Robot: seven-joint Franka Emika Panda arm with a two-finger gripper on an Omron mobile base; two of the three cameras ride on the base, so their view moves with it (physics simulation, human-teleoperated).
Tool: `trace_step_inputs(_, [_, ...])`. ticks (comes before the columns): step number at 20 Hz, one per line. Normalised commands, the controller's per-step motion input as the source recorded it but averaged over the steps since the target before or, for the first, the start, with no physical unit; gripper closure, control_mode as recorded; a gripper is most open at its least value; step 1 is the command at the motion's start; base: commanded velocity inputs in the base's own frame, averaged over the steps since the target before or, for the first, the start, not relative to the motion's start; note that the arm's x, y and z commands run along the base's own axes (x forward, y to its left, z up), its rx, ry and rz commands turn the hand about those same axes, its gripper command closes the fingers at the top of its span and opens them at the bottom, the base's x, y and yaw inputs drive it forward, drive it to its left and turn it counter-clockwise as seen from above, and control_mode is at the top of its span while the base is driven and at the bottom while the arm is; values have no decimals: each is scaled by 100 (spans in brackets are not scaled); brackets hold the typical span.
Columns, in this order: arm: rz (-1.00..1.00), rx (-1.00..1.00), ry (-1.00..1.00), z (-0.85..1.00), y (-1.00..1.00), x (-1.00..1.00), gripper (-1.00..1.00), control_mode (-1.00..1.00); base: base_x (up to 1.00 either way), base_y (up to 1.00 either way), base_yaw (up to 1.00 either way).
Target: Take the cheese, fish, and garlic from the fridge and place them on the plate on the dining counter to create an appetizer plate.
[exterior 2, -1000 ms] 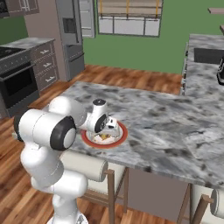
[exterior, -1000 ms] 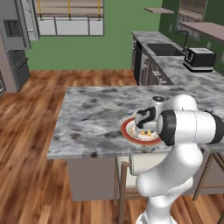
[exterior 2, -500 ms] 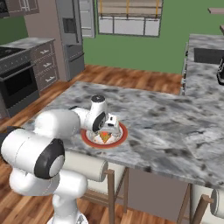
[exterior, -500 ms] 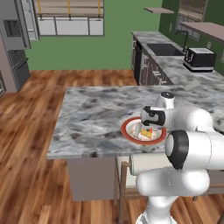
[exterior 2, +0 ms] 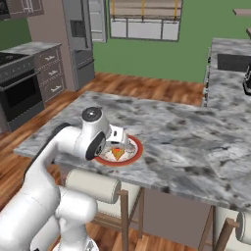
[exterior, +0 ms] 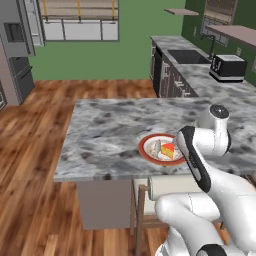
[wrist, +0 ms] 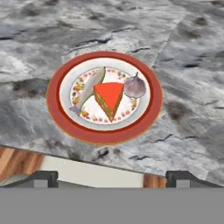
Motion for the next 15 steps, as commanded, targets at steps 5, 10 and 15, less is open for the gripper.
trace_step_inputs(5, [0, 0, -18, 89, -21, -65, -100, -100, 0, 0, 0])
trace_step_inputs(10, [0, 0, -12, 88, -35, -45, -100, -100, 0, 0, 0])
trace_step_inputs(15, [0, 0, -7, 79, -32, -40, -100, -100, 0, 0, 0])
